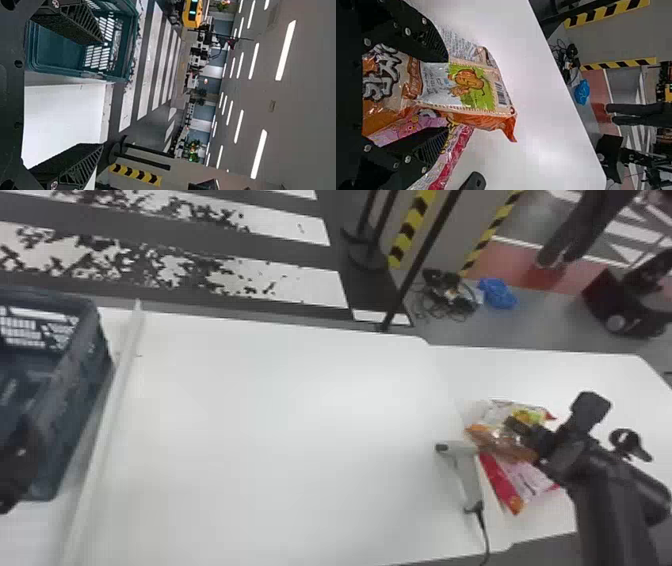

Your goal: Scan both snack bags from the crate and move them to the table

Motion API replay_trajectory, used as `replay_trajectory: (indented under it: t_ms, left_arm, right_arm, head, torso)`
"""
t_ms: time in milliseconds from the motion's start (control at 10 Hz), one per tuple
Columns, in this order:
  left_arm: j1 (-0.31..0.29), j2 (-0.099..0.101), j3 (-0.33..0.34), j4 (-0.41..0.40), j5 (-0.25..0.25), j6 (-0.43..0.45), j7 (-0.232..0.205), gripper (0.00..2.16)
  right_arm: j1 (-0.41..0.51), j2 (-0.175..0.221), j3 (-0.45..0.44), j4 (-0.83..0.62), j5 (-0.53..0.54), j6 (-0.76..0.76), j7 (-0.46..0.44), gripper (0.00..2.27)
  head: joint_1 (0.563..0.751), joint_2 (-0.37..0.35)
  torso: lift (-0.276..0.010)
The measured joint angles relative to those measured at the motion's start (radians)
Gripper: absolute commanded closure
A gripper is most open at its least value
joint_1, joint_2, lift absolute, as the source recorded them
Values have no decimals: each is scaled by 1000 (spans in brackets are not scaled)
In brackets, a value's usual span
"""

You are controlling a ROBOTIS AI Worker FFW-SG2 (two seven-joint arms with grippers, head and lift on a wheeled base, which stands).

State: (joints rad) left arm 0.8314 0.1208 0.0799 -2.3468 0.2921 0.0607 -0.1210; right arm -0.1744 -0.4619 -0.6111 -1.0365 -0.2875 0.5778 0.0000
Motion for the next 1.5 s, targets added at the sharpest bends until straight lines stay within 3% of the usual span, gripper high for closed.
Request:
replay_trajectory:
  t_ms: [200, 600, 900, 1100, 1200, 1300, 1500]
  left_arm:
    - [-1, 1, -16, -5, -9, 0, 4, 76]
    - [2, 3, -43, -25, -23, -6, 9, 76]
    - [-13, 2, -68, -25, -37, -11, 30, 76]
    - [-31, 5, -114, -17, -79, -9, 61, 76]
    - [-35, 5, -135, -17, -97, -8, 80, 76]
    - [-37, 5, -152, -18, -110, -3, 90, 76]
    - [-23, 4, -159, -9, -111, 10, 108, 76]
  right_arm:
    - [106, 39, -12, -197, -32, 32, 2, 73]
    - [374, 171, -27, -693, -152, 26, 52, 70]
    - [569, 330, 17, -987, -182, -74, 103, 53]
    - [699, 421, 157, -1140, -129, -210, 92, 53]
    - [757, 443, 251, -1190, -68, -295, 61, 53]
    - [818, 452, 376, -1224, 10, -396, 22, 53]
    - [892, 455, 542, -1239, 112, -502, -8, 53]
  head:
    - [695, -350]
    - [695, -350]
    - [695, -350]
    - [695, -345]
    - [695, -291]
    - [695, -266]
    - [695, -144]
  torso:
    - [-87]
    - [-87]
    - [-87]
    - [-87]
    - [-87]
    - [-87]
    - [-87]
